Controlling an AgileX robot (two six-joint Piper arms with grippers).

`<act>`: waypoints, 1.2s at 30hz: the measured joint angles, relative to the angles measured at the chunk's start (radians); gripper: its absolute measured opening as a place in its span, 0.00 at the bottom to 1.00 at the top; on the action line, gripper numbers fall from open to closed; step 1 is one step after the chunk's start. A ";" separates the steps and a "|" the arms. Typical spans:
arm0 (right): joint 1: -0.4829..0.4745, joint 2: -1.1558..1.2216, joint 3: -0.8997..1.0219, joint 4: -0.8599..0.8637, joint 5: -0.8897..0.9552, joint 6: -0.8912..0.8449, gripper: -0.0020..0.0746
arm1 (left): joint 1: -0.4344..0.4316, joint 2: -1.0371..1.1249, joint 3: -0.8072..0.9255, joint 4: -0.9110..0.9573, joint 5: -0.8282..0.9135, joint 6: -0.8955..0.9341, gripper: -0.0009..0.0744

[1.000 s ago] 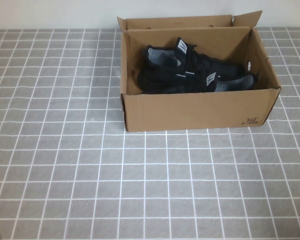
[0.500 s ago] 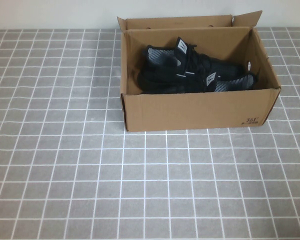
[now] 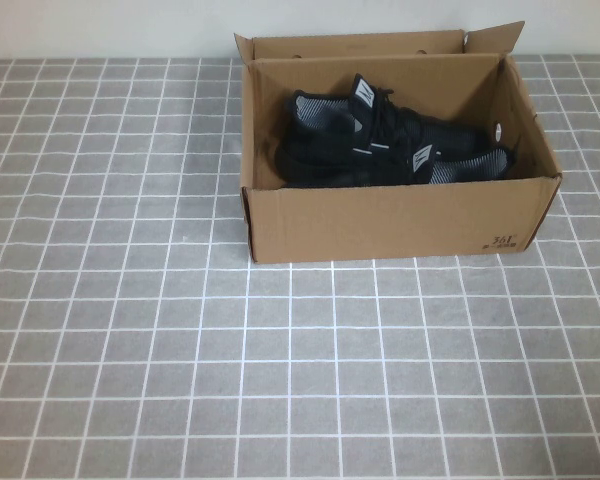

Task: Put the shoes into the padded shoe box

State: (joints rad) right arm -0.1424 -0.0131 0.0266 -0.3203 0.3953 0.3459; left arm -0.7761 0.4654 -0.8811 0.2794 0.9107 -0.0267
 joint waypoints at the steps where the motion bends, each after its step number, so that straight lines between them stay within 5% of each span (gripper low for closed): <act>1: 0.000 0.000 0.000 0.000 0.000 0.000 0.02 | 0.000 0.000 0.000 0.000 0.000 0.000 0.01; 17: 0.000 0.000 0.000 0.000 0.000 0.000 0.02 | 0.000 0.000 0.078 -0.033 -0.019 0.002 0.01; 26: 0.000 0.000 0.000 0.000 0.000 0.000 0.02 | 0.000 -0.004 0.341 0.121 -0.525 0.002 0.01; 36: 0.000 0.000 0.000 0.000 0.000 0.000 0.02 | 0.015 -0.153 0.495 -0.112 -0.561 0.002 0.01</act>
State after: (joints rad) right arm -0.1424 -0.0131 0.0266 -0.3203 0.3953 0.3459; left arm -0.7608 0.3121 -0.3860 0.1672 0.3497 -0.0244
